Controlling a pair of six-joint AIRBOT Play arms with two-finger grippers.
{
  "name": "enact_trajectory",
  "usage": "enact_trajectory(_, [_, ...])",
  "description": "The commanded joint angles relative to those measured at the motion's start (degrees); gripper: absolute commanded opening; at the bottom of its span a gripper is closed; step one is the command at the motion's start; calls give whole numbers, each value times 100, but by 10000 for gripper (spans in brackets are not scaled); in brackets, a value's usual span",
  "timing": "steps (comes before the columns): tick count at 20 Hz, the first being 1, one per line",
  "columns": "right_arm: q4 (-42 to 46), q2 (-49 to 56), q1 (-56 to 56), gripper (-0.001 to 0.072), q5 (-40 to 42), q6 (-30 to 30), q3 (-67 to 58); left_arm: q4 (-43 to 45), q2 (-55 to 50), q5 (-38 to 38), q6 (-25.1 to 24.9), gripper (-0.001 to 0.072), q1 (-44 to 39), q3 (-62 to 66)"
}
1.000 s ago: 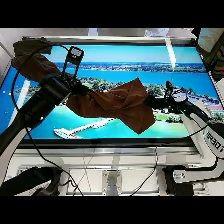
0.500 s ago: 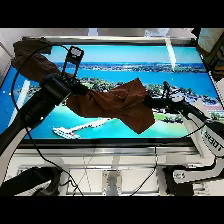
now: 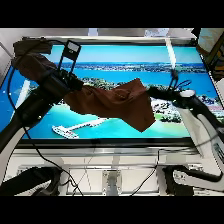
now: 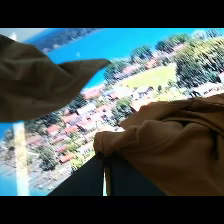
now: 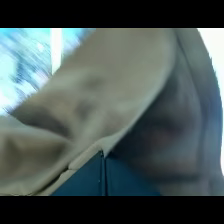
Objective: Fold the shirts.
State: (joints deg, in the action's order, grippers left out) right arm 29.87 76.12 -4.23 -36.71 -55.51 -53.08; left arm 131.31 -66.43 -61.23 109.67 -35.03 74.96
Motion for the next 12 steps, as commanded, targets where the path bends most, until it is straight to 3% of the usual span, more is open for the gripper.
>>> enact_trajectory(1, [144, -1014, -509, 25, -402, -125, -568, 363, 13, -39, 2, 18, 0, 566])
enact_trajectory(8, [127, -3126, -2898, 23, -2194, -472, -2090, 785, 887, -728, -420, 18, -9, 2736])
enact_trajectory(12, [-125, -3904, -4260, 22, -2979, -623, -3163, 313, 2048, -1250, -706, 18, -155, 2898])
